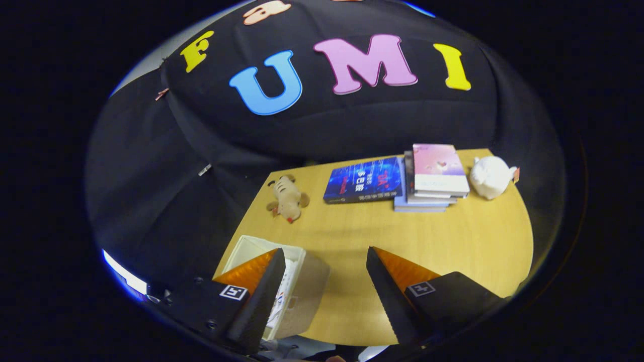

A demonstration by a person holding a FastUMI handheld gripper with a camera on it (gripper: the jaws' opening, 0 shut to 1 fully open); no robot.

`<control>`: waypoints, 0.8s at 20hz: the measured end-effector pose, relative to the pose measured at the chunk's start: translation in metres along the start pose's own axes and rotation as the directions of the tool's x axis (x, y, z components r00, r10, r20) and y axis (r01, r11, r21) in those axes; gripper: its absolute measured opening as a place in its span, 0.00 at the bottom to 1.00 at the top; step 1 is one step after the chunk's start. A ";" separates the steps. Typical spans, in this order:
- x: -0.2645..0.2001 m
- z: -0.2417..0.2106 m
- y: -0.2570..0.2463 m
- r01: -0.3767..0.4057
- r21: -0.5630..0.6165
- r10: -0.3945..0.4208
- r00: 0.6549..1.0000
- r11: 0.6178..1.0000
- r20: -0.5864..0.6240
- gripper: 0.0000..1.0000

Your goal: Open the storage box then place both shoes into the box .Put the left shoe in first, then the right shoe, with the right side of both shoes facing outward in a uniform manner.

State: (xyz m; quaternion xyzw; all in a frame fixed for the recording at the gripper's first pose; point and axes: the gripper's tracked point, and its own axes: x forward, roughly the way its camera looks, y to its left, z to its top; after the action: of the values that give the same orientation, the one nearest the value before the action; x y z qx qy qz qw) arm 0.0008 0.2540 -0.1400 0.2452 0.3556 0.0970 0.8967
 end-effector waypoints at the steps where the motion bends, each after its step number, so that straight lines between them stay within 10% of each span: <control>1: -0.007 0.012 -0.014 0.021 -0.028 -0.020 0.999 0.999 0.043 0.99; 16: -0.141 0.078 -0.154 0.232 -0.282 -0.104 0.908 0.931 0.406 0.98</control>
State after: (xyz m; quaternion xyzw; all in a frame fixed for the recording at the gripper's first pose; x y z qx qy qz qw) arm -0.0482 0.0435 -0.0863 0.0769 0.1720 0.0254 0.9818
